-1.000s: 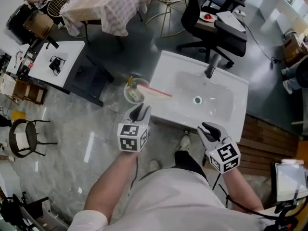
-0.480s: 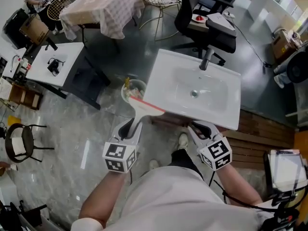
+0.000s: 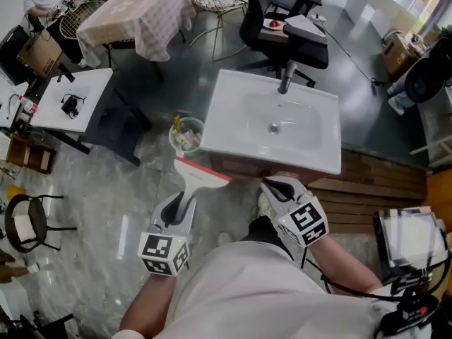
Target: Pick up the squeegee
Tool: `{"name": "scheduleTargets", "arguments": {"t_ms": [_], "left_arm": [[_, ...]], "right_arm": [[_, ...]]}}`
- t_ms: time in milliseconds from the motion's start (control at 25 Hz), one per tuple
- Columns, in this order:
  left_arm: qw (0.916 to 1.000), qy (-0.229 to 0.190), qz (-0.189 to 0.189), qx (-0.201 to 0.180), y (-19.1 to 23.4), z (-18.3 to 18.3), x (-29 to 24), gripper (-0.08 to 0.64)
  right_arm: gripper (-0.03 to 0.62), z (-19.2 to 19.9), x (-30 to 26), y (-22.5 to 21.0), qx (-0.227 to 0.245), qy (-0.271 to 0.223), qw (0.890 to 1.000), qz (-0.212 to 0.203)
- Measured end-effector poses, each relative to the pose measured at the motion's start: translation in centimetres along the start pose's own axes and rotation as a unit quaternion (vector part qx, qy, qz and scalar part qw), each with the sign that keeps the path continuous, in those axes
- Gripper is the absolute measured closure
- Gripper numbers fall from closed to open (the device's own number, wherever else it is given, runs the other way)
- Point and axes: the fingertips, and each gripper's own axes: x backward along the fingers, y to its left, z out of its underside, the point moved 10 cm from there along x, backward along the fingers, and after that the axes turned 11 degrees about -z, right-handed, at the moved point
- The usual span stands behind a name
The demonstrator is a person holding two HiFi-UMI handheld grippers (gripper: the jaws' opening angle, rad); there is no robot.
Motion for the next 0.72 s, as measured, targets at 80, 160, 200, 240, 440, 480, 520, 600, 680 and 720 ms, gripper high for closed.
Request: {"name": "scheduleTargets", "arguments": {"t_ms": [80, 160, 200, 240, 440, 480, 520, 600, 680, 720], "left_arm": [[1.0000, -0.003, 0.004, 0.002, -0.2, 0.2, 0.7, 0.454], [1.0000, -0.006, 0.007, 0.003, -0.2, 0.5, 1.5, 0.454], [0.9999, -0.008, 0.006, 0.004, -0.2, 0.6, 1.9, 0.454], [0.9999, -0.009, 0.005, 0.005, 0.0, 0.7, 2.4, 0.454], [0.9999, -0.009, 0.003, 0.006, 0.2, 1.3, 4.2, 0.454], [0.9999, -0.009, 0.002, 0.004, 0.3, 1.5, 4.4, 0.454], [1.0000, -0.008, 0.002, 0.002, 0.3, 1.7, 4.6, 0.454], [1.0000, -0.007, 0.002, 0.001, 0.2, 2.1, 4.8, 0.454], [1.0000, -0.007, 0.004, 0.002, 0.0, 2.3, 5.1, 0.454], [1.0000, -0.008, 0.005, 0.002, -0.1, 2.3, 5.2, 0.454]], "right_arm": [[0.584, 0.2, 0.0, 0.7, 0.003, -0.001, 1.000, -0.001], [0.589, 0.4, 0.0, 1.4, 0.005, -0.004, 1.000, 0.000], [0.589, 0.4, 0.0, 1.8, 0.006, -0.006, 1.000, -0.001], [0.589, 0.4, 0.0, 2.3, 0.007, -0.008, 1.000, -0.001], [0.589, 0.1, 0.6, 4.2, 0.004, -0.012, 1.000, -0.004], [0.589, 0.2, 0.6, 4.4, 0.004, -0.012, 1.000, -0.004], [0.589, 0.3, 0.6, 4.6, 0.004, -0.012, 1.000, -0.004], [0.589, 0.4, 0.8, 5.0, 0.004, -0.012, 1.000, -0.003], [0.589, 0.5, 1.0, 5.4, 0.003, -0.013, 1.000, -0.002], [0.589, 0.6, 1.1, 5.5, 0.003, -0.013, 1.000, -0.001]]}}
